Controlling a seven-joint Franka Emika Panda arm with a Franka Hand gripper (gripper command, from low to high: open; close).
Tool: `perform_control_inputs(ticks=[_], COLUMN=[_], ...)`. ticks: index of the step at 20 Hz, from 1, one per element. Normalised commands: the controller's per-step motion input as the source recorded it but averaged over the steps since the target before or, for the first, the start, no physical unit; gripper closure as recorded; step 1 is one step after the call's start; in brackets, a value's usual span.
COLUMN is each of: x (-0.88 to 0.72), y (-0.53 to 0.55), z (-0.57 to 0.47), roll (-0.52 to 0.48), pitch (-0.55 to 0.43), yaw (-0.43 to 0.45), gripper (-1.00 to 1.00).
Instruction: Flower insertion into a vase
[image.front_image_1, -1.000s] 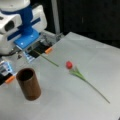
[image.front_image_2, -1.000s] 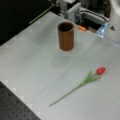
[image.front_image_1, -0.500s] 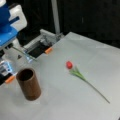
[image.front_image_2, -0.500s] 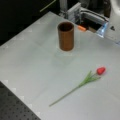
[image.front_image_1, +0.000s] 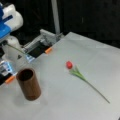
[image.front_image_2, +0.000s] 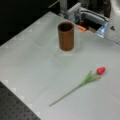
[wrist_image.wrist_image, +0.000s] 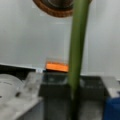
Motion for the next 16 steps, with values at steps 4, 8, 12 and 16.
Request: perform_control_inputs(ticks=[4, 8, 12, 16], x=[-0.14, -0.12, -0.10, 0.01], y=[0.02, -0.02, 0.00, 0.03], z=[-0.12, -0.08, -0.02, 0.06], roll=[-0.186, -0.220, -0.209, -0.214], pitch=[-0.039, 0.086, 0.270, 0.412], yaw=[0.085, 0.087, 0.057, 0.045], gripper=[1.00, 1.00, 1.00, 1.00])
